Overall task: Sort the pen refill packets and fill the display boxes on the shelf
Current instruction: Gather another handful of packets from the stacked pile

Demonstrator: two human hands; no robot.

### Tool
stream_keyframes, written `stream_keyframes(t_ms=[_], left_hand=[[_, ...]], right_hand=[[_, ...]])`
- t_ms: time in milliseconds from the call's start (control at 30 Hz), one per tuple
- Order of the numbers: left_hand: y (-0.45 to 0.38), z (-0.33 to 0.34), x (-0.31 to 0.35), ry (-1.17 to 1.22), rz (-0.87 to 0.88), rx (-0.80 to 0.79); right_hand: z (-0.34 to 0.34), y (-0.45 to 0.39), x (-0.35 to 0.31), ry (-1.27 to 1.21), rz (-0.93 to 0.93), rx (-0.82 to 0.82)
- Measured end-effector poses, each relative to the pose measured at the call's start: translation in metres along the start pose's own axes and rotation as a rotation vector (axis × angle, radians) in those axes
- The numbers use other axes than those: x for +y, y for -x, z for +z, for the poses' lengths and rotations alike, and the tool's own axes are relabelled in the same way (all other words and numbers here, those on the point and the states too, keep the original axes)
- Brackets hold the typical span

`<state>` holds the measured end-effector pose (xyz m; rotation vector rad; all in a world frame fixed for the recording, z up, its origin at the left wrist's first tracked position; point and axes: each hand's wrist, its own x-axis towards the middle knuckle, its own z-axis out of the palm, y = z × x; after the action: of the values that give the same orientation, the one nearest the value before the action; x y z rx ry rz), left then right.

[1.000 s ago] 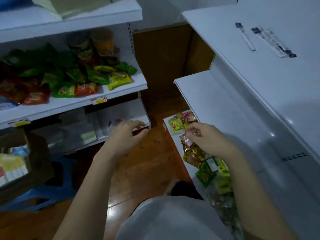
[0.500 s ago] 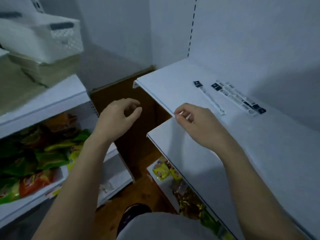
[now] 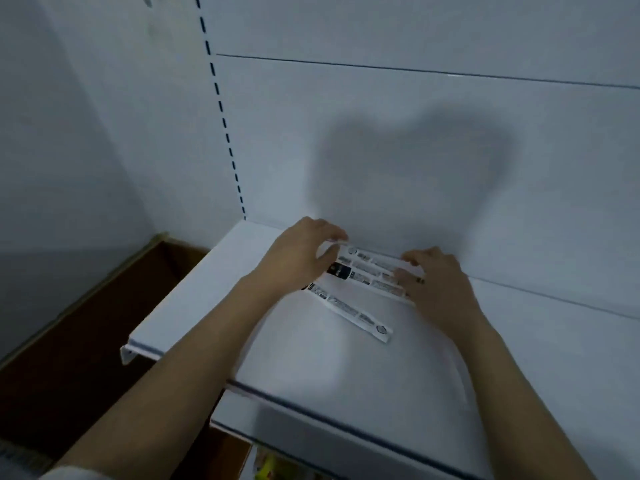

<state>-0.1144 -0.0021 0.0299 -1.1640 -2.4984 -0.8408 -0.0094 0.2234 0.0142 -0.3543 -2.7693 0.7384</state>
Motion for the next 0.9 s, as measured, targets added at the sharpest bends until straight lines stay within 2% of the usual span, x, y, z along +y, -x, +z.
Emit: stream_keyframes(t_ms=[100,267,367,433,567,667,733,833,900], left_hand=[[-0.026,0.026,-0.001,0.044,0.113,0.021],[-0.025,0.046,-0.014,0.117,0.184,0.135],[-0.027,0.043,-0.014,0.112,0.235,0.158],[-0.029,0.043,-0.01,0.007,0.302,0.177],[-0.029,0.056,0.002,-0.136,0.396,0.106],[-0.027,0.056,0.001,-0.145,0.397,0.069],[-0.028,0.049,-0.005,-0.14,0.349,0.069],[-0.026,0.04,-0.013,-0.093,0.326,0.054],[-0.022,0.041,-0.012,-0.091,0.348,0.019]], right_hand=[[0.008,-0.004,0.001,0.104,0.088,0.002],[0.009,-0.001,0.002,-0.015,0.142,0.08],[0.006,0.003,0.004,-0.228,0.166,0.143],[0.001,0.007,-0.003,-0.328,0.108,0.174],[0.001,0.012,-0.024,-0.46,-0.063,0.138],[0.001,0.011,-0.023,-0.658,-0.024,0.191],[-0.001,0.01,-0.011,-0.537,-0.021,0.208],[0.003,0.008,0.014,-0.121,-0.024,0.071],[0.01,0.007,0.02,-0.012,-0.001,0.003]])
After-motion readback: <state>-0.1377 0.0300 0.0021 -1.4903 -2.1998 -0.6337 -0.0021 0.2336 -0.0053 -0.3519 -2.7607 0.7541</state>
